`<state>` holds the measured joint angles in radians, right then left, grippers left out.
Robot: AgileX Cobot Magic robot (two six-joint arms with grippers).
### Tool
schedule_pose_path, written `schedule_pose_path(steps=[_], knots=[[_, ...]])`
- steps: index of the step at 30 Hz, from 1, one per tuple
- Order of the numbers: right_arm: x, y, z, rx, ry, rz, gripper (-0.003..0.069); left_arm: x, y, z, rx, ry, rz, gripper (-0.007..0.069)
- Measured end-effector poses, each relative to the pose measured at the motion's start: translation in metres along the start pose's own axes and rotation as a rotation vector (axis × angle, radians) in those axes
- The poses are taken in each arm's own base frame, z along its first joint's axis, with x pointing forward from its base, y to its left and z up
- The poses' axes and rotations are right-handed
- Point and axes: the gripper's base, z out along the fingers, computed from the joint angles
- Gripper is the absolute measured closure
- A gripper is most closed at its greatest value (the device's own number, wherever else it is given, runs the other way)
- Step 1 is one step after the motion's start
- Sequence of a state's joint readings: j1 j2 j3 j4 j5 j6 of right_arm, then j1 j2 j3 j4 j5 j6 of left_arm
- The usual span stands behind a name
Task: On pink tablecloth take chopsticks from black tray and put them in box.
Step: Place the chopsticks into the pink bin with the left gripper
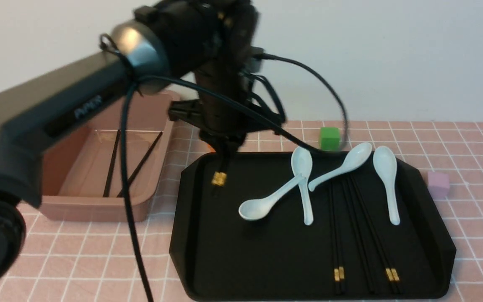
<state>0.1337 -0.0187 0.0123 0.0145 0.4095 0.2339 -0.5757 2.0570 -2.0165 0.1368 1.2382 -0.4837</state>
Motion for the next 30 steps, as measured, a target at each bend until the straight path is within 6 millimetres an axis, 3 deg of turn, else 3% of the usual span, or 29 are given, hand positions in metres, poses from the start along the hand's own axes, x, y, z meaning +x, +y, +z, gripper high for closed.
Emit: schedule_pose_path(steps=[4, 5, 7, 11, 17, 21, 30], knots=[[0.0, 0.0, 0.0, 0.0, 0.0, 0.0, 0.0419, -0.019, 0.054, 0.007, -0.056, 0.001, -0.106, 0.0513], [0.0, 0.0, 0.0, 0.0, 0.0, 0.0, 0.0419, -0.019, 0.056, 0.008, -0.058, 0.002, -0.11, 0.0513], [0.0, 0.0, 0.0, 0.0, 0.0, 0.0, 0.0419, -0.027, 0.084, 0.009, -0.085, -0.003, -0.154, 0.0513], [0.0, 0.0, 0.0, 0.0, 0.0, 0.0, 0.0419, -0.033, 0.115, 0.01, -0.124, -0.008, -0.189, 0.0513], [0.0, 0.0, 0.0, 0.0, 0.0, 0.0, 0.0419, -0.036, 0.139, 0.027, -0.155, 0.024, -0.222, 0.0513], [0.0, 0.0, 0.0, 0.0, 0.0, 0.0, 0.0419, -0.035, 0.154, 0.049, -0.185, 0.07, -0.22, 0.0513], [0.0, 0.0, 0.0, 0.0, 0.0, 0.0, 0.0419, -0.035, 0.155, 0.052, -0.201, 0.075, -0.194, 0.0513]])
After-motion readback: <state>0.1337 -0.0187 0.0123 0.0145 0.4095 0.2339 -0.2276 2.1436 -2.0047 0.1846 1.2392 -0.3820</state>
